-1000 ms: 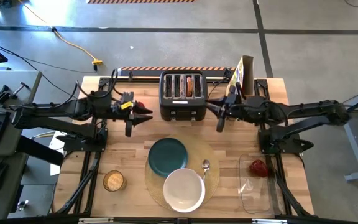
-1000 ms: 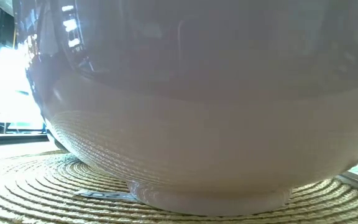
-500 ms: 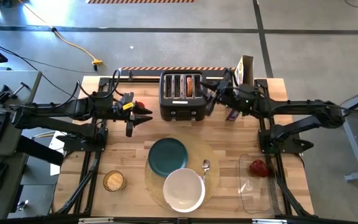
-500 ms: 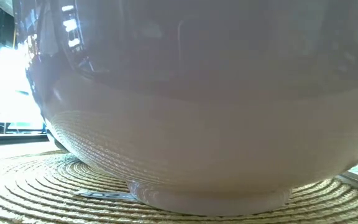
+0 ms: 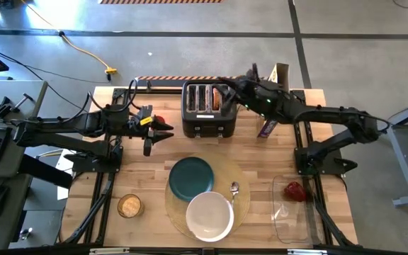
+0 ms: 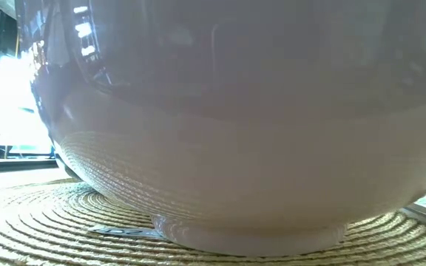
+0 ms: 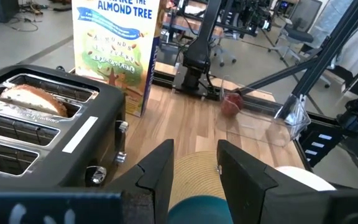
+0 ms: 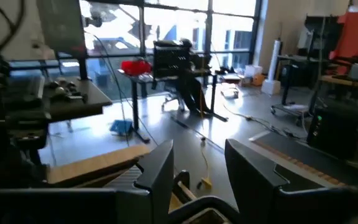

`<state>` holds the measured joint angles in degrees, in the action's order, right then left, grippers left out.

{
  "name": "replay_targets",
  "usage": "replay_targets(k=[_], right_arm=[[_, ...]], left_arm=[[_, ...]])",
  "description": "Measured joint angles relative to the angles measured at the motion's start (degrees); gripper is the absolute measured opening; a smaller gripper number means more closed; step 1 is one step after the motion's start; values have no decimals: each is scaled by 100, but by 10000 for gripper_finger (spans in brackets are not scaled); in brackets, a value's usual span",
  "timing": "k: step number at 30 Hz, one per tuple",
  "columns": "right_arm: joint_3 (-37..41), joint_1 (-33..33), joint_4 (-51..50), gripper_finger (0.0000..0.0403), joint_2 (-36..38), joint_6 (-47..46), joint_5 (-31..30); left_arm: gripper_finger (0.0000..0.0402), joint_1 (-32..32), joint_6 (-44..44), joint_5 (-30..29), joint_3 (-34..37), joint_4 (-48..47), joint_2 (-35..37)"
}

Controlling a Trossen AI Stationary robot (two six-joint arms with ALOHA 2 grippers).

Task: Arrange a breakfast setting
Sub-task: Put the bagel on the green plate

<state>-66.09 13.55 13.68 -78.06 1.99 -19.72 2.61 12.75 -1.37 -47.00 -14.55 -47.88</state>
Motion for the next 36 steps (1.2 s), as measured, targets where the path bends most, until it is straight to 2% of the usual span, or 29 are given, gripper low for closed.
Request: replay_targets(k=[6, 13, 36], right_arm=[[-939, 245, -979, 135, -666, -491, -553], [-1532, 570, -1843, 135, -1286, -1301, -951], [-1639, 898, -2946, 135, -2276, -2737, -876]], left_arm=[[113, 0, 2, -118, 7, -96, 0], [113, 0, 1, -127, 15, -135, -2], [112, -2, -50, -127, 22, -235, -2]])
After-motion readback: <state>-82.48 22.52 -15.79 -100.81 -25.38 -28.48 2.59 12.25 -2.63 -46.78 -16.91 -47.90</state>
